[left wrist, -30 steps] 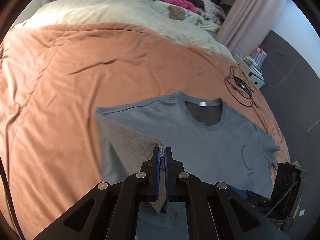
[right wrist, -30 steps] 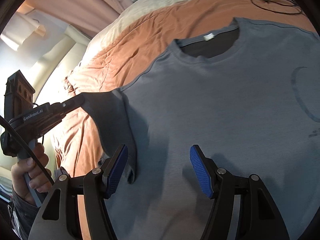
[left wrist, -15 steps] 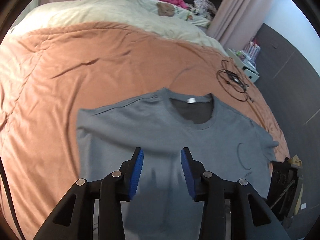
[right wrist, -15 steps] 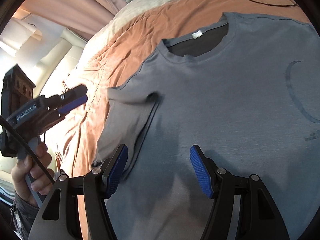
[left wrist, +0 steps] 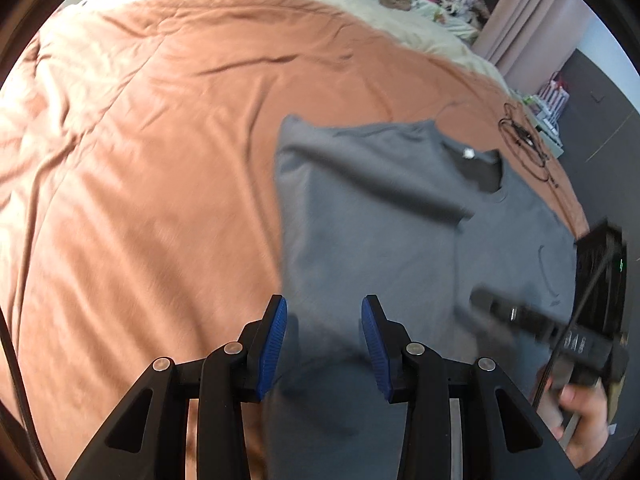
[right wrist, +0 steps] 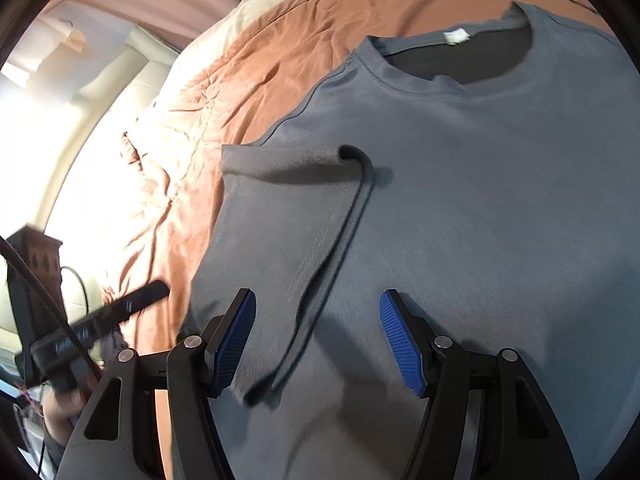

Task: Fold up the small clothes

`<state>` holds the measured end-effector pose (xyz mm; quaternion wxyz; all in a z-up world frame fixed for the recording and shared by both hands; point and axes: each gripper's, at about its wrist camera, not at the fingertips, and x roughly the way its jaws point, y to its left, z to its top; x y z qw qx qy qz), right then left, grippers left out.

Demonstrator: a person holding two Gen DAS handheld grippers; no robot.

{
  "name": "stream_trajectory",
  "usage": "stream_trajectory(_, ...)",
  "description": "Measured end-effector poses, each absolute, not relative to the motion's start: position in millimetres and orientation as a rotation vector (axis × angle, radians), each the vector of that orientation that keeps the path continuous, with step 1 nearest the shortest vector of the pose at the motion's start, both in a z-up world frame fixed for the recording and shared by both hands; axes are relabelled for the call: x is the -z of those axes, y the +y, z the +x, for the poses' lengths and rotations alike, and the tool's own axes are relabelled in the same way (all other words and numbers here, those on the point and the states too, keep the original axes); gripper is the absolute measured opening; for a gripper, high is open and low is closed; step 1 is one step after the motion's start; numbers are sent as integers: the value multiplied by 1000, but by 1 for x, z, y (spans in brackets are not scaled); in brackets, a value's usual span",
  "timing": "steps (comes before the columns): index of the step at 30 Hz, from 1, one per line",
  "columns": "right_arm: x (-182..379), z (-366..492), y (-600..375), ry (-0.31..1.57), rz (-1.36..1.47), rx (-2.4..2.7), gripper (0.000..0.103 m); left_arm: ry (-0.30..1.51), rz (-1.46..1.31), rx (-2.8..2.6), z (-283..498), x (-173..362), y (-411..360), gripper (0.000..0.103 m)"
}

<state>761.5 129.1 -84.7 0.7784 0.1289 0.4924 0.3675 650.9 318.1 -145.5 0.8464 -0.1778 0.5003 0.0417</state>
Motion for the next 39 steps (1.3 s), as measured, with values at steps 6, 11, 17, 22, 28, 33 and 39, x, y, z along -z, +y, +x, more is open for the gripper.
stream_trajectory(6,75,786,153,1027,178,-732,63,1104,-374,-94,633,170,322,41)
stream_trajectory(11,70,802,163,998,115,-686,63,1138,-370,-91,623,188,321,41)
stream_trajectory(17,66,812,185,958,52,-679,37,1130,-336,-87,619,190,320,41)
stream_trajectory(22,69,820,196,945,-17,-663,1,1132,-332,-92,621,190,323,40)
stream_trajectory(28,70,832,197,961,-35,-567,1,1107,-376,-106,611,192,337,29)
stream_trajectory(33,65,820,196,979,-43,-541,34,1105,-357,-106,606,189,338,29)
stream_trajectory(39,48,803,176,960,-3,-594,60,1098,-364,-105,602,183,337,29)
